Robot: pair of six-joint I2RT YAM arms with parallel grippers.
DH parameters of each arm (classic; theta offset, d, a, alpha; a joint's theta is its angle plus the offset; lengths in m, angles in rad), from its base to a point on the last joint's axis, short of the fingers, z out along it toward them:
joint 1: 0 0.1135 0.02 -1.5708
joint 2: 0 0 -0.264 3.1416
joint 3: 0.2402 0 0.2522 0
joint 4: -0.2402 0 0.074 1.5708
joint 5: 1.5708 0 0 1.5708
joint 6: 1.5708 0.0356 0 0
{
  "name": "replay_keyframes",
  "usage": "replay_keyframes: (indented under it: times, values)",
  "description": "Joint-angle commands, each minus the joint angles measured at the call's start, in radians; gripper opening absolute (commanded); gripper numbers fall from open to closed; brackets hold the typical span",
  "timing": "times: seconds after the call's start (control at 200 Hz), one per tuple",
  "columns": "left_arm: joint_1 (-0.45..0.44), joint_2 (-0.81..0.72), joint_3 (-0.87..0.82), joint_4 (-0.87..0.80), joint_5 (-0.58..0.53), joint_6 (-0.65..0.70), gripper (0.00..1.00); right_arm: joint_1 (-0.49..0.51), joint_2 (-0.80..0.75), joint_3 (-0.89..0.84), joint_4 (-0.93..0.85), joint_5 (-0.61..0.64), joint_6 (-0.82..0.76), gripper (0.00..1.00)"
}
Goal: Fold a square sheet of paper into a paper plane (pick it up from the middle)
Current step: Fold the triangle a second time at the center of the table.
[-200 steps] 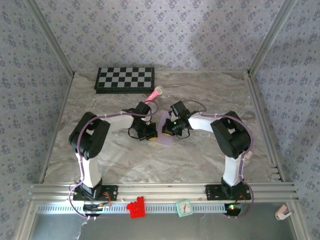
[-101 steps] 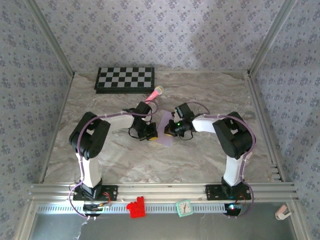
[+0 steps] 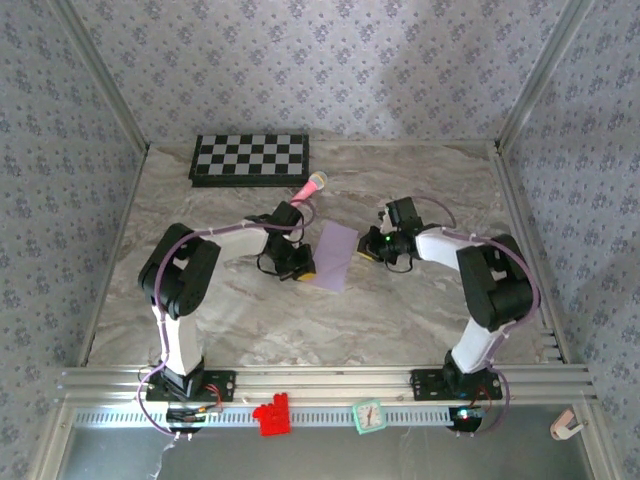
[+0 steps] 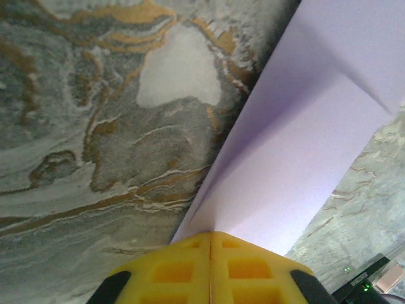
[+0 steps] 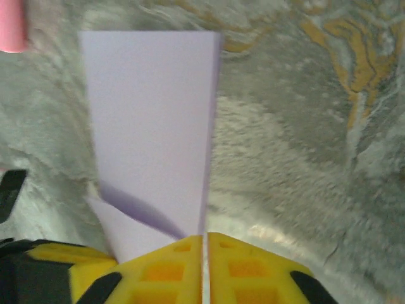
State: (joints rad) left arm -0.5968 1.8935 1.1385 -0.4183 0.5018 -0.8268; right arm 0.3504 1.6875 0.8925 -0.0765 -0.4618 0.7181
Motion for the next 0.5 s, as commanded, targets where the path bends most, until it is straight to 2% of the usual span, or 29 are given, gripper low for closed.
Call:
replay_keyframes:
  times: [0.0, 0.09, 0.18, 0.495]
  values:
    - [-0.004, -0.059, 0.051, 0.021, 0.019, -0.024, 0.21, 0.02, -0.085, -0.014, -0.064, 0.076, 0.03, 0.19]
    - [-0.002, -0.073, 0.052, 0.053, 0.008, -0.038, 0.26, 0.039, -0.118, -0.036, -0.065, 0.097, 0.076, 0.26]
    - [0.006, -0.05, 0.057, 0.074, 0.012, -0.036, 0.27, 0.063, -0.125, -0.044, -0.065, 0.111, 0.117, 0.32]
    - [0.016, 0.056, 0.123, 0.055, -0.032, -0.012, 0.22, 0.126, -0.082, -0.066, 0.008, 0.108, 0.256, 0.38]
